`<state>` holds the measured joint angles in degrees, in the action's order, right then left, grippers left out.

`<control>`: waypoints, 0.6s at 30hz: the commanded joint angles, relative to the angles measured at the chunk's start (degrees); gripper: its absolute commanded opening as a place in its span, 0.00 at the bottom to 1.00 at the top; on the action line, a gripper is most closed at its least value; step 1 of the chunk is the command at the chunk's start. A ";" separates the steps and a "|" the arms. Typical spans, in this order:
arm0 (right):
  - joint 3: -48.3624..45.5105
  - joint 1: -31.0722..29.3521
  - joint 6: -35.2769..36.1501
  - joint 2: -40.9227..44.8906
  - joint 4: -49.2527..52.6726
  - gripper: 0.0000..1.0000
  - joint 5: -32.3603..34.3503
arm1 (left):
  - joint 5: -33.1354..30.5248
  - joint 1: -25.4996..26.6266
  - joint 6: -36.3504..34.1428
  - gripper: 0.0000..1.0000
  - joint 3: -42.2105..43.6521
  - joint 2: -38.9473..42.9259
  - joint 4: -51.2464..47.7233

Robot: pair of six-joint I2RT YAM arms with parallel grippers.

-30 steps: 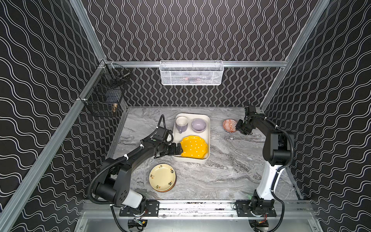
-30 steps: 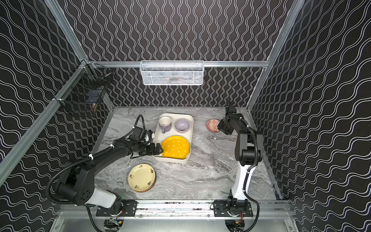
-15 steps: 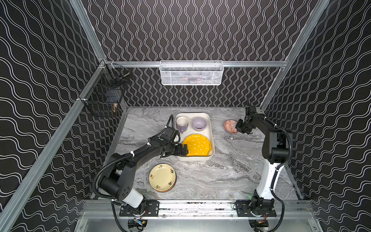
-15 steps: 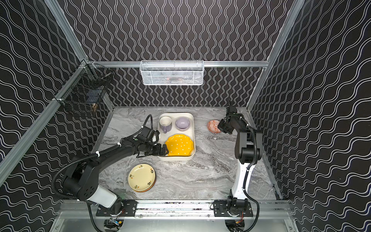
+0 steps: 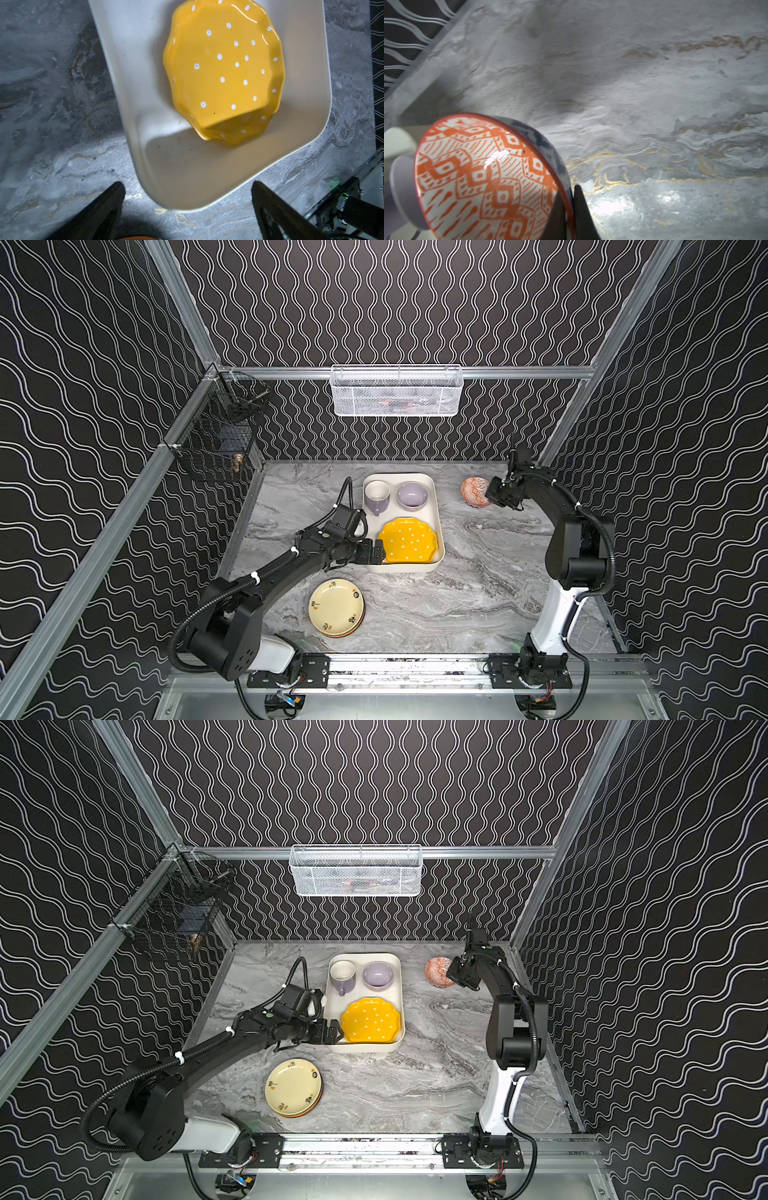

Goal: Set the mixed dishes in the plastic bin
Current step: 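Lift the bowl and carry it over the cream bin with the right gripper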

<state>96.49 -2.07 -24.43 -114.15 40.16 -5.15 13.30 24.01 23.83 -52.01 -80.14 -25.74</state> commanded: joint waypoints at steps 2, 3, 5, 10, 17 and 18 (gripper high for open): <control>4.97 -4.89 -0.82 0.17 2.06 0.05 1.51 | -0.46 0.06 -1.37 0.99 0.34 1.70 -0.77; 7.08 -6.39 -0.91 -0.58 3.04 0.05 2.05 | -0.55 0.07 -1.58 0.99 0.42 2.15 -0.95; 11.10 -9.15 -1.15 -2.45 4.76 0.05 2.68 | -0.88 0.07 -1.82 0.99 0.49 3.12 -1.31; 22.06 -14.75 -2.03 -9.21 8.93 0.05 3.82 | -1.64 -0.03 -2.04 0.99 1.44 5.69 -1.75; 29.63 -19.31 -2.95 -15.84 11.12 0.05 4.48 | -1.87 -0.32 -2.39 0.99 3.25 8.11 -1.94; 29.88 -19.75 -3.03 -16.22 10.96 0.05 4.53 | -1.80 -0.36 -2.50 0.99 3.38 8.26 -1.94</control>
<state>125.08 -20.82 -26.41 -129.69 50.30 -1.23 11.79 23.86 22.57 -48.99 -72.40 -27.49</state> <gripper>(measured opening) 0.089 0.986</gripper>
